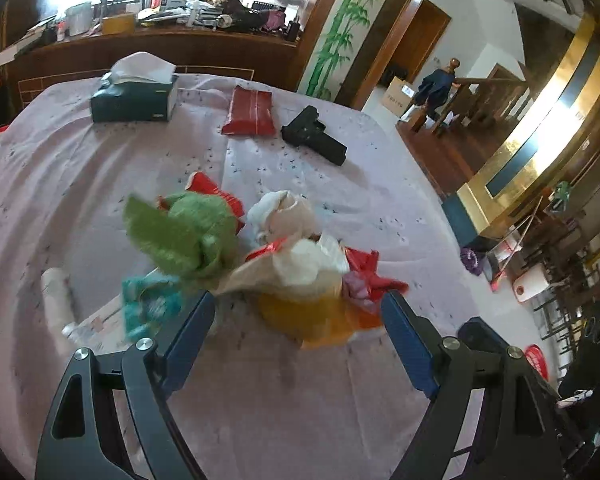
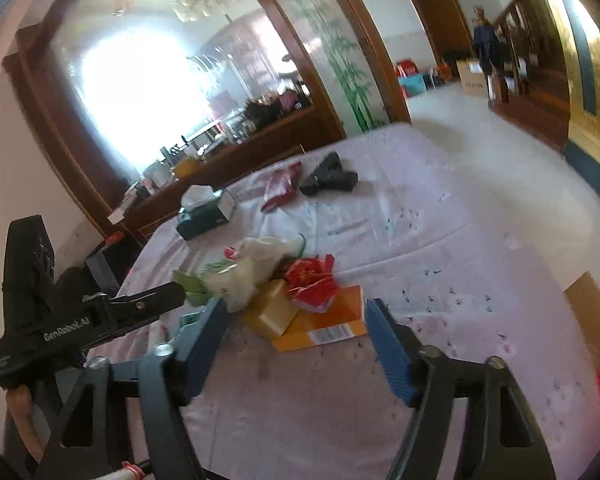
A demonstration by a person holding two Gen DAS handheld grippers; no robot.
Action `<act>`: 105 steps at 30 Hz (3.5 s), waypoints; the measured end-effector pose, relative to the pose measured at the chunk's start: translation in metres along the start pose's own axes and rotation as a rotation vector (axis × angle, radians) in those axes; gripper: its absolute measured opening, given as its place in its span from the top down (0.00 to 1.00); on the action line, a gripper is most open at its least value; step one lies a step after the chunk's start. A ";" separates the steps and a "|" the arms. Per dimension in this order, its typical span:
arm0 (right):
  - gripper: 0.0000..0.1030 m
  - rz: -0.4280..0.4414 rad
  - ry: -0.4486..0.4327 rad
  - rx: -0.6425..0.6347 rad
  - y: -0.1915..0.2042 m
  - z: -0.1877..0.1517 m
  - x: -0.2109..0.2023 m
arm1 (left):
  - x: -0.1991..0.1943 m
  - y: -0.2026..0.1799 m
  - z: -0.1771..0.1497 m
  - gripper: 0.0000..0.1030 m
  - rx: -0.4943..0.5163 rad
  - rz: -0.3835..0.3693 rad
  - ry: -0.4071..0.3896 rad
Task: Collect trash
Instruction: 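Grasp the white-red plastic wrapper with the left tool while the right tool grasps the red snack bag, then carry both items over the red basket and open both tools to drop them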
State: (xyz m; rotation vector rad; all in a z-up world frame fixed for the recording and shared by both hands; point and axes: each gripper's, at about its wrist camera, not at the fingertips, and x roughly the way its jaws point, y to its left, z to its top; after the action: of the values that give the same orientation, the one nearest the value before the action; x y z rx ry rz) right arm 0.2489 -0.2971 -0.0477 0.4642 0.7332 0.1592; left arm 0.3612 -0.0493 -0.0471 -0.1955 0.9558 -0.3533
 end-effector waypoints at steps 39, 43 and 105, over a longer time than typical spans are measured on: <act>0.72 -0.089 -0.143 -0.064 0.040 -0.080 -0.141 | -0.137 -0.027 -0.149 0.72 0.111 -0.234 -0.106; 0.72 -0.137 -0.208 -0.065 0.038 -0.103 -0.199 | -0.169 -0.055 -0.173 0.72 0.170 -0.278 -0.128; 0.71 -0.456 -0.403 0.218 -0.181 -0.125 -0.357 | -0.057 -0.351 -0.205 0.71 0.528 -0.658 0.173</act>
State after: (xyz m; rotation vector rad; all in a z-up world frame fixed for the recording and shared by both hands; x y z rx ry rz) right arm -0.1023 -0.5201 0.0045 0.5048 0.4441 -0.4361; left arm 0.0886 -0.3542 -0.0083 0.0127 0.9168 -1.2264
